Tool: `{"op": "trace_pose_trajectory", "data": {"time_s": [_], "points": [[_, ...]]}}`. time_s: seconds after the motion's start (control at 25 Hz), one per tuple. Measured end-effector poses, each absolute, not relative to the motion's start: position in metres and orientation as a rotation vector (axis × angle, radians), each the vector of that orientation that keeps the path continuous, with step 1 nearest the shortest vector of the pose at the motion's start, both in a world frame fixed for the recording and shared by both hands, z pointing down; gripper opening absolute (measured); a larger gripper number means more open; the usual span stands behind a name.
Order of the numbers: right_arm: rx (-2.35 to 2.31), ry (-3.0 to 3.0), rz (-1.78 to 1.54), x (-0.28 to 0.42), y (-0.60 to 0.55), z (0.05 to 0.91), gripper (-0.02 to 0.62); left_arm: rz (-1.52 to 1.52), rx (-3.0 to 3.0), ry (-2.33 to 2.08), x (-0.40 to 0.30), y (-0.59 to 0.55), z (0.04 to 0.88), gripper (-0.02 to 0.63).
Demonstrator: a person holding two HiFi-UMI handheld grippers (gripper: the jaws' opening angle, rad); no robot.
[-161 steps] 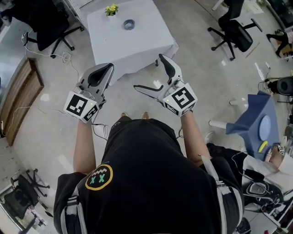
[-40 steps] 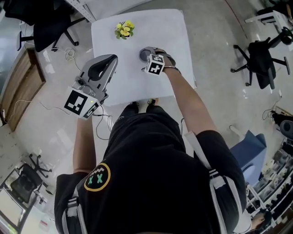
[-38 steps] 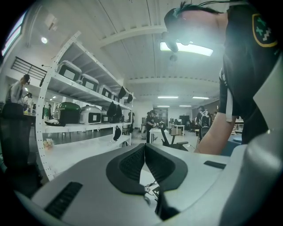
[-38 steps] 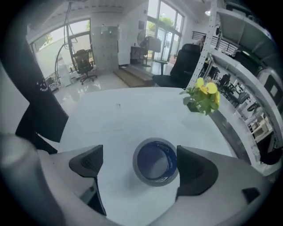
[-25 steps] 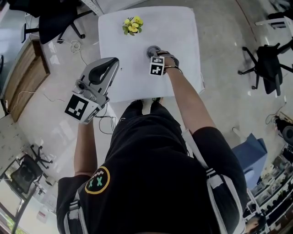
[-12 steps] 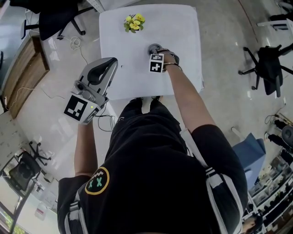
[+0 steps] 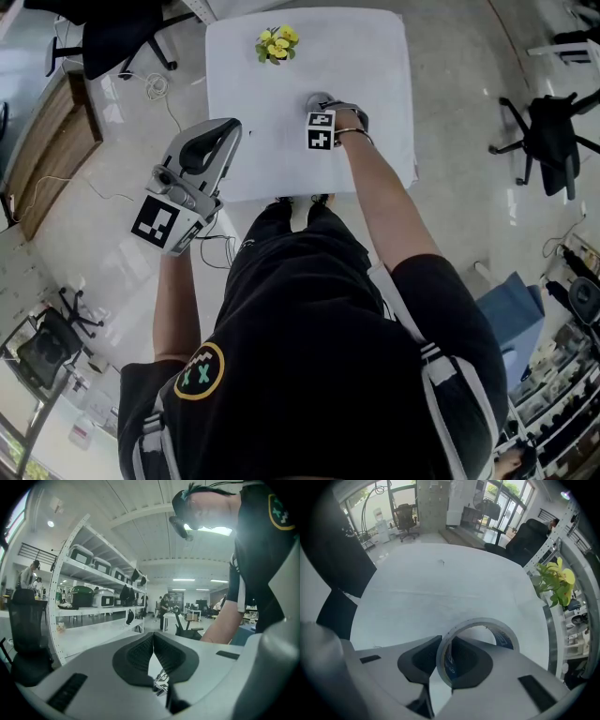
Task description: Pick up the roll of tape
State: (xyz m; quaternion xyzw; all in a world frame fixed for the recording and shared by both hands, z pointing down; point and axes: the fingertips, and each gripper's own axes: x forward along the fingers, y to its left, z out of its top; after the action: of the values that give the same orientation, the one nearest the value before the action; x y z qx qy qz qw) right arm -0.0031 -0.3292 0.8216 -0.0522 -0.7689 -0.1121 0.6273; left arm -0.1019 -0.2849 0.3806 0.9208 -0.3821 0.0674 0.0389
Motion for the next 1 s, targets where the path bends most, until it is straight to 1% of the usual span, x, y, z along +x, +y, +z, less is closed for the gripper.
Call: {"op": "trace_pose_trajectory", "data": {"time_s": [0.28, 0.56, 1.0], "points": [[0.037, -1.909, -0.113, -0.006, -0.33, 0.8, 0.066, 0.189, 2.829, -1.186, -0.103, -0.275, 0.378, 0.018], [0.216, -2.053, 0.016, -0.008, -0.328, 0.757, 0.066, 0.134, 2.861, -1.157, -0.094, -0.267, 0.374, 0.018], [0.419, -2.266, 0.022, -0.013, -0.327, 0.654, 0.066, 0.073, 2.927, -1.067, -0.074, -0.268, 0.364, 0.018]]}}
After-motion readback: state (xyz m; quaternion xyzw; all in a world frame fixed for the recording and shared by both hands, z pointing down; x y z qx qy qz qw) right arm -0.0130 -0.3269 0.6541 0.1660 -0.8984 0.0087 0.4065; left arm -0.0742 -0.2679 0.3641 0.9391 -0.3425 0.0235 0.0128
